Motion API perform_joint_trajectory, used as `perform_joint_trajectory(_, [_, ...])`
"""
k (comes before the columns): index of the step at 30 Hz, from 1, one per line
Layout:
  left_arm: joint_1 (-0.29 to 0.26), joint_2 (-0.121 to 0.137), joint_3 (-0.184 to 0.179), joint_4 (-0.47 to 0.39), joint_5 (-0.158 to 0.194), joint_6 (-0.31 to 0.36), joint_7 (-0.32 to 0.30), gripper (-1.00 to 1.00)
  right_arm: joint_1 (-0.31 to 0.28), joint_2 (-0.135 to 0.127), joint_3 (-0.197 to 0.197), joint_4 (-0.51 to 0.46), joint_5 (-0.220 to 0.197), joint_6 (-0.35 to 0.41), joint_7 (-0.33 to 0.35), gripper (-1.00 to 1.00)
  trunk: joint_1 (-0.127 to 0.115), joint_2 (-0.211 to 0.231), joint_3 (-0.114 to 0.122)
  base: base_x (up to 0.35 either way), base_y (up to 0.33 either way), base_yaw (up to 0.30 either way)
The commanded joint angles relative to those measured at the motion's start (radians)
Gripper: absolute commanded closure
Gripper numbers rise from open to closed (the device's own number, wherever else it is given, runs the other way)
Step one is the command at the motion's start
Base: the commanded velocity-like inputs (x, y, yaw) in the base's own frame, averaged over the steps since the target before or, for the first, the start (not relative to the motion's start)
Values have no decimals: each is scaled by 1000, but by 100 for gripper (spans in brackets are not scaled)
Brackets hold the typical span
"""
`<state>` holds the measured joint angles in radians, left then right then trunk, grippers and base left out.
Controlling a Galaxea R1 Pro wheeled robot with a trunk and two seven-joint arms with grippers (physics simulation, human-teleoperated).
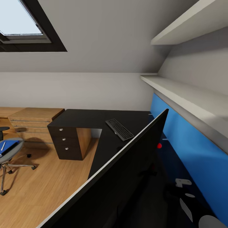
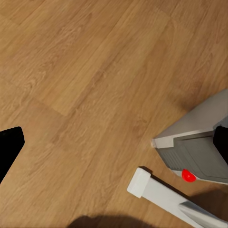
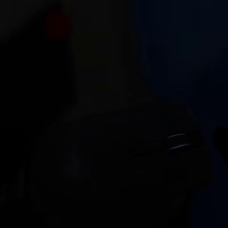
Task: In the bedroom, organize the workspace by keeping the computer under the desk, ensuring the monitor is on the desk, placing the keyboard on the desk next to the monitor, placing the mouse on the desk next to the keyboard, moving the folder from the swivel chair onto the desk next to the mouse, stacking the notebook on top of the folder with the pen on top of the notebook, and positioning the swivel chair next to the desk.
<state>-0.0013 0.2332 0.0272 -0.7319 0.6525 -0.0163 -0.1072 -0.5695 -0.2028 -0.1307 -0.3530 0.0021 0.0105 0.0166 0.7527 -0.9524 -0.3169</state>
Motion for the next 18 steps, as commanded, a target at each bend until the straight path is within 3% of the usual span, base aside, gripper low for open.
perform_joint_trajectory(1, [0, 0, 0, 0, 10, -1, -5, -100, 0, -1, -2, 20, 4, 6, 7, -100, 0, -1, -1, 0, 0, 0])
perform_joint_trajectory(18, [0, 0, 2, 2, 11, -1, -4, -100, 0, -4, -3, 20, 4, 8, 15, -100, 0, -1, -1, 0, 0, 0])
